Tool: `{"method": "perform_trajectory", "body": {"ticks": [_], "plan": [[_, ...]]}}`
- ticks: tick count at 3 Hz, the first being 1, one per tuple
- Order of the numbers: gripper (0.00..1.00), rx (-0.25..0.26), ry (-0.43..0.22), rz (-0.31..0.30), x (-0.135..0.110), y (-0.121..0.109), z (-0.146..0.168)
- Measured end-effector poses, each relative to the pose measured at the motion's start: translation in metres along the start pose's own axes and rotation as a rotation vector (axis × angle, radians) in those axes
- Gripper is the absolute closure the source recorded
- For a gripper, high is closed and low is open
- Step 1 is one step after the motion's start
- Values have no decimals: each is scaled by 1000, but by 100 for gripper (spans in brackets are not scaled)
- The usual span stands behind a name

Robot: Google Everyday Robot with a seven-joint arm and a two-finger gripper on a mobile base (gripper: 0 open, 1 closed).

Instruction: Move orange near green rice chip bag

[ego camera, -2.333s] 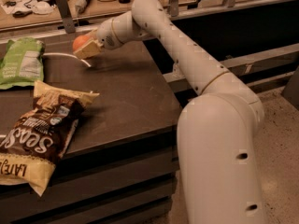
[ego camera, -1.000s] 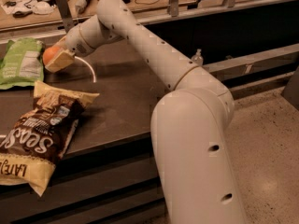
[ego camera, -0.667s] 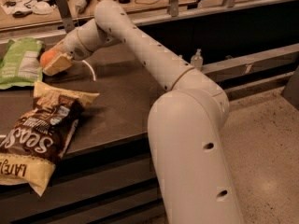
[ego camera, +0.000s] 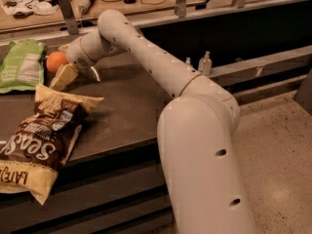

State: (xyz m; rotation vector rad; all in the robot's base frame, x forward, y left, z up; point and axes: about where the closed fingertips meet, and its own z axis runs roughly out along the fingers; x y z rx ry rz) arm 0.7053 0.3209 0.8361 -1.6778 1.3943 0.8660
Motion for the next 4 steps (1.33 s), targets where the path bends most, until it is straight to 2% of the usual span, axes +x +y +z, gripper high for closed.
{"method": "perform_trajectory", "body": {"ticks": [2,4], "plan": [[0,39,-6,20,-8,-3,-21],[0,93,-129,145,-1,-4,-53]]}}
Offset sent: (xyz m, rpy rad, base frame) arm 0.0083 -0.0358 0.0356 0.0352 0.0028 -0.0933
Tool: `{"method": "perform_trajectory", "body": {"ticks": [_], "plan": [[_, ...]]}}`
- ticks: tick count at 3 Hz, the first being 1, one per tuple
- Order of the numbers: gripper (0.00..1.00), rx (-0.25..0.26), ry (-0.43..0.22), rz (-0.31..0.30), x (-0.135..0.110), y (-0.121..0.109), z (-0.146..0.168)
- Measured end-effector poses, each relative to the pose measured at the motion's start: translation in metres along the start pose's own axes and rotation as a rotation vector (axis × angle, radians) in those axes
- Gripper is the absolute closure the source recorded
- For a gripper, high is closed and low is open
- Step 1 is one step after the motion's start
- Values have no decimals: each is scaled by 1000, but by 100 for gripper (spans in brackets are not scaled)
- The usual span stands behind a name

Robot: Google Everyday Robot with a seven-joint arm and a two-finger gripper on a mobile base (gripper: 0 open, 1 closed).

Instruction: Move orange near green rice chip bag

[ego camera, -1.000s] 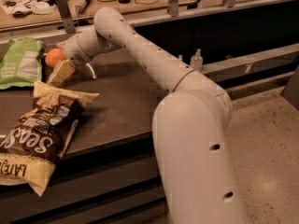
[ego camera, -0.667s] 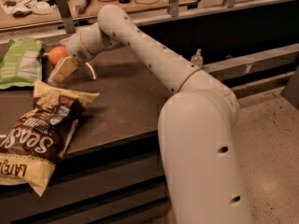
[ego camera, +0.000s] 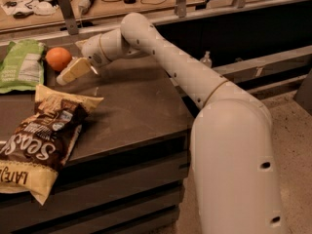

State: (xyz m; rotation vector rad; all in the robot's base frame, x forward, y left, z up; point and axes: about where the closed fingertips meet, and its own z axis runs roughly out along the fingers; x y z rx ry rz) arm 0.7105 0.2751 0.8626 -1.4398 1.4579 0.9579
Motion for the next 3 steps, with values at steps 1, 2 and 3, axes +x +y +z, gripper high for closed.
{"method": "perform_trajectory", "body": {"ticks": [1,2,3], "plan": [[0,39,-21,33,0,-2,-19],[0,84,14,11,-15,-6,-45],[0,84,14,11,-15,-6,-45]]}}
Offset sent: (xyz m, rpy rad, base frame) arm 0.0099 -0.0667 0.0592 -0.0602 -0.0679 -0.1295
